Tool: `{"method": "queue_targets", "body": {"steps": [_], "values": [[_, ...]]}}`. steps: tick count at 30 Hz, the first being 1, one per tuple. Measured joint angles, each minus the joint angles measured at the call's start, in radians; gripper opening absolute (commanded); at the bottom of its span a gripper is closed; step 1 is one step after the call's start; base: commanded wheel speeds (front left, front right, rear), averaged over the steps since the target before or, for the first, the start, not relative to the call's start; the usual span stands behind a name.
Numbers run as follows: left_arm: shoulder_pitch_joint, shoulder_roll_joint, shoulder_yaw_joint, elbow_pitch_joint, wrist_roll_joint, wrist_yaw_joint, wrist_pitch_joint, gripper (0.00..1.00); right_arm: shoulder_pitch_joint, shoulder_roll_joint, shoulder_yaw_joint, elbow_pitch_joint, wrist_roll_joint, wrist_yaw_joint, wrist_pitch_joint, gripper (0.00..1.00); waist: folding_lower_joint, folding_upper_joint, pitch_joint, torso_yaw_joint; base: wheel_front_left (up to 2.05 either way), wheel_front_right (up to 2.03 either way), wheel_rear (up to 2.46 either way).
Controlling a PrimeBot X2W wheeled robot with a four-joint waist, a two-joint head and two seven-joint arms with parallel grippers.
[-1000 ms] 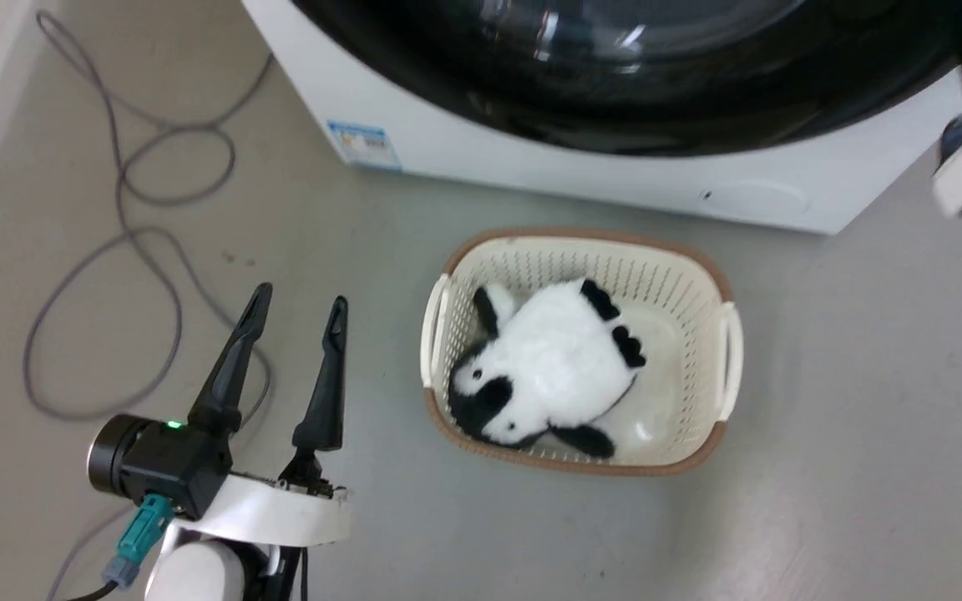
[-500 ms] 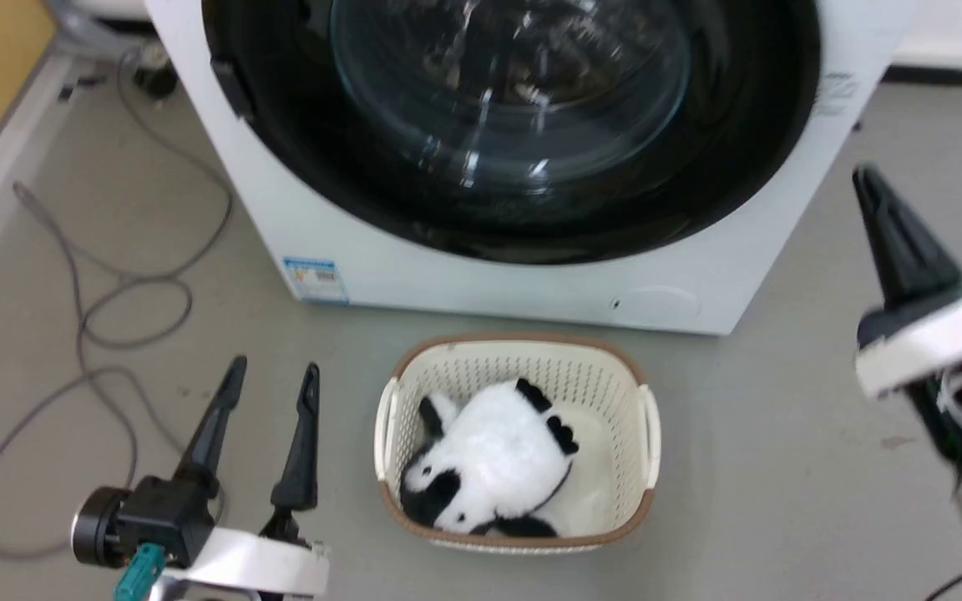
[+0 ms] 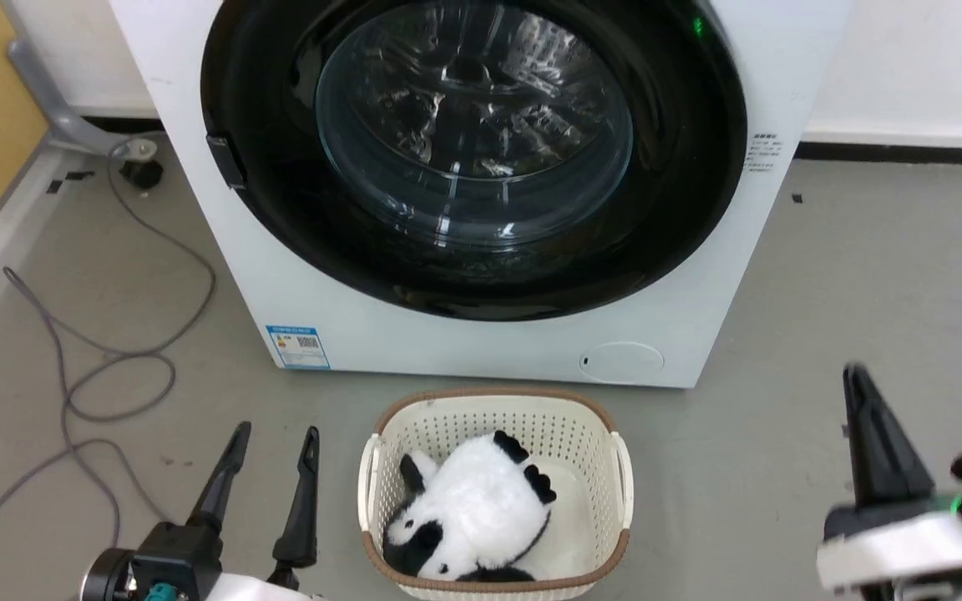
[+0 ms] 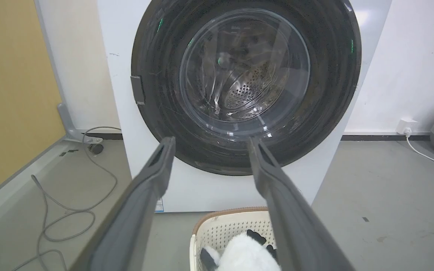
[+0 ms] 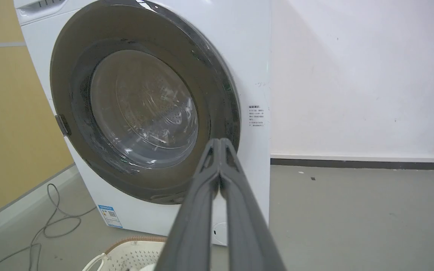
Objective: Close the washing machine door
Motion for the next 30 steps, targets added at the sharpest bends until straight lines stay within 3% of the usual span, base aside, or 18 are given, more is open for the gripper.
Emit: {"method": "queue_targets", "body": {"steps": [1,2,3,4,22,23,30], "values": [[0.004,-0.002,-0.001,0.002,0.001,0.0,0.0,1.0,0.025,0.013,-0.012,-0.012,-0.016,0.0,0.0,0.0,0.0,0.0,-0.005,-0.001,0.0,0.0,0.0],[0.008,-0.003,0.0,0.005,0.004,0.0,0.0,1.0,0.047,0.024,-0.023,-0.023,-0.028,0.0,0.0,0.24,0.0,0.0,-0.009,-0.002,0.0,0.0,0.0],[0.012,-0.004,0.001,0.008,0.007,0.0,0.0,1.0,0.066,0.033,-0.034,-0.034,-0.043,0.0,0.0,0.91,0.0,0.0,-0.013,-0.003,0.0,0.0,0.0],[0.016,-0.005,0.002,0.013,0.008,0.0,0.0,1.0,0.081,0.04,-0.042,-0.041,-0.058,0.0,0.0,1.0,0.0,0.0,-0.016,-0.004,0.0,0.0,0.0],[0.031,-0.009,0.01,0.073,0.025,0.001,0.0,1.0,0.151,0.073,-0.065,-0.051,-0.076,0.0,0.0,1.0,0.0,0.0,-0.041,-0.006,0.0,0.0,0.0],[0.031,-0.009,0.01,0.074,0.021,0.001,0.001,0.0,0.15,0.073,-0.065,-0.05,-0.075,0.0,0.0,0.0,0.0,0.0,-0.041,-0.005,0.0,0.0,0.0],[0.031,-0.009,0.01,0.073,0.021,0.001,0.005,0.0,0.15,0.073,-0.064,-0.05,-0.076,0.0,0.002,0.0,0.0001,0.0,-0.041,-0.006,0.0,0.0,0.0]]}}
